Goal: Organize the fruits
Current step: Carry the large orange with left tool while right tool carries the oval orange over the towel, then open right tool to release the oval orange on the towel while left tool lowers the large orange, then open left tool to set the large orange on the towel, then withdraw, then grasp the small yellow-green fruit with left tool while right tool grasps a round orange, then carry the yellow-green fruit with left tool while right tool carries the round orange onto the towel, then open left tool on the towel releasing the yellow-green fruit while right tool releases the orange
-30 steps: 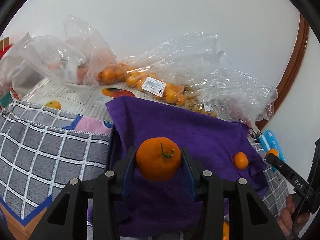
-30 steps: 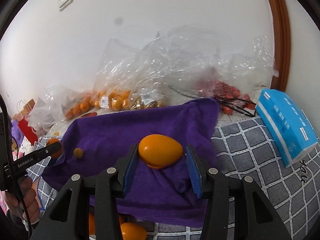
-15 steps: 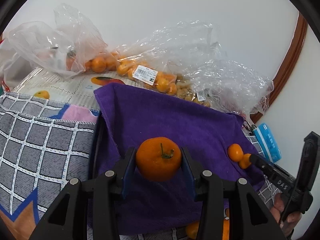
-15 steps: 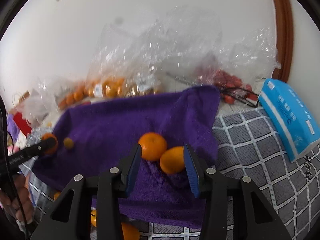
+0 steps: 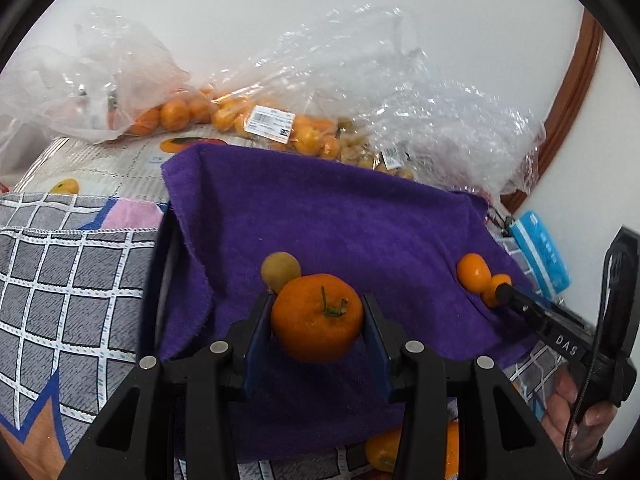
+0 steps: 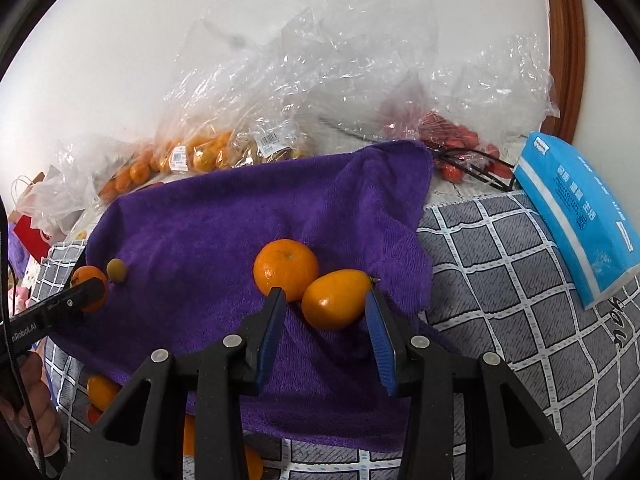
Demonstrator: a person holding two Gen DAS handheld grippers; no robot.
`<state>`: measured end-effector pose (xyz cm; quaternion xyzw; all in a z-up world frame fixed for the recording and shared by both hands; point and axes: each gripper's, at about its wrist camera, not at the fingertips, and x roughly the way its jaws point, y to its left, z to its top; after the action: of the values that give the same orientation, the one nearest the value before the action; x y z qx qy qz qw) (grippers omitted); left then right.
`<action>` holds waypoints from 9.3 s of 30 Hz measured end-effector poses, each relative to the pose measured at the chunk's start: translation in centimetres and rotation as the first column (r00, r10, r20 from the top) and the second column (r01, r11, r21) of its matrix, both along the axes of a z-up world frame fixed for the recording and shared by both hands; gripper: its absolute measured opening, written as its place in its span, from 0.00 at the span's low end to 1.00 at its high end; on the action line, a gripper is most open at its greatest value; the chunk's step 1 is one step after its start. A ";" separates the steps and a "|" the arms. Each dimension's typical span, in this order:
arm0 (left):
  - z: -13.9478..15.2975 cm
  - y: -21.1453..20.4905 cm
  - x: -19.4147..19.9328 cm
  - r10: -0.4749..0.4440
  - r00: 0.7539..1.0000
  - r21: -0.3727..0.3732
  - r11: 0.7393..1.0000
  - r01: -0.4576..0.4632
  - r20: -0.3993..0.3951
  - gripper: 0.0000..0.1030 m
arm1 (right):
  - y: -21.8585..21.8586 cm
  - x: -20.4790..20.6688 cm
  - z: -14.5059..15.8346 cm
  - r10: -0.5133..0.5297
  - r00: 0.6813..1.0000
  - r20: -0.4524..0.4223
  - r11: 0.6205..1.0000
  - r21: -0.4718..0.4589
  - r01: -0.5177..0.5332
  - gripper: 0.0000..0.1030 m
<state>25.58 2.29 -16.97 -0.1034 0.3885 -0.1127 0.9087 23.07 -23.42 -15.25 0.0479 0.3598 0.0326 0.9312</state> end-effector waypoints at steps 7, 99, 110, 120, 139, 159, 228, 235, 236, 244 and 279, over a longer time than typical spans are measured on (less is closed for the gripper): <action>-0.8 -0.4 0.2 -0.010 1.000 0.015 1.000 0.010 -0.029 0.41 | 0.2 0.0 0.0 -0.001 1.000 0.013 1.000 -0.007 0.001 0.41; 3.4 0.0 -4.5 0.031 0.984 -0.031 0.999 -0.025 0.177 0.50 | 1.0 -11.2 -2.3 -0.015 1.000 0.022 0.992 0.124 0.012 0.36; 0.5 -0.7 -9.9 -0.098 0.995 -0.045 0.994 0.098 -0.010 0.50 | 1.0 -11.4 -2.3 -0.009 1.000 0.023 0.992 0.125 0.006 0.36; -1.6 -2.8 -12.5 -0.198 0.978 -0.023 0.980 0.197 -0.061 0.43 | 0.9 -11.4 -2.4 -0.014 1.000 0.022 0.992 0.126 0.011 0.36; -0.8 1.4 -12.2 -0.010 0.997 0.076 0.997 0.015 -0.071 0.25 | 0.6 -11.5 -2.4 -0.021 1.000 0.020 0.992 0.125 0.018 0.36; -2.2 0.7 -10.3 -0.051 0.998 0.094 0.994 0.054 -0.037 0.27 | 0.9 -11.4 -2.4 -0.002 1.000 0.017 0.993 0.121 0.000 0.36; 3.3 4.0 -4.2 0.160 0.963 -0.028 0.987 -0.158 0.215 0.25 | 2.7 -3.5 2.9 0.014 0.987 0.161 0.995 0.099 -0.030 0.36; 2.3 3.4 -3.9 0.162 0.967 0.000 0.986 -0.165 0.198 0.25 | 2.4 -2.1 1.0 0.036 0.997 0.065 0.986 0.161 -0.046 0.36; 2.3 3.3 -3.9 0.158 0.968 -0.003 0.987 -0.161 0.196 0.25 | 2.5 -1.9 0.8 0.042 0.998 0.054 0.984 0.169 -0.050 0.36; 1.4 2.9 -3.7 0.145 0.978 0.013 0.989 -0.149 0.152 0.25 | 4.0 -1.5 -0.5 0.034 0.999 0.025 0.998 0.043 -0.035 0.36; -0.2 3.3 -2.2 0.130 0.991 -0.017 0.991 -0.129 0.038 0.25 | 3.3 -1.9 -0.2 -0.017 0.999 0.043 0.998 0.057 0.015 0.40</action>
<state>23.42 5.63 -17.19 -0.1328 0.3624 -0.0583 0.9207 21.19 -20.10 -15.42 0.0763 0.3381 0.0362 0.9373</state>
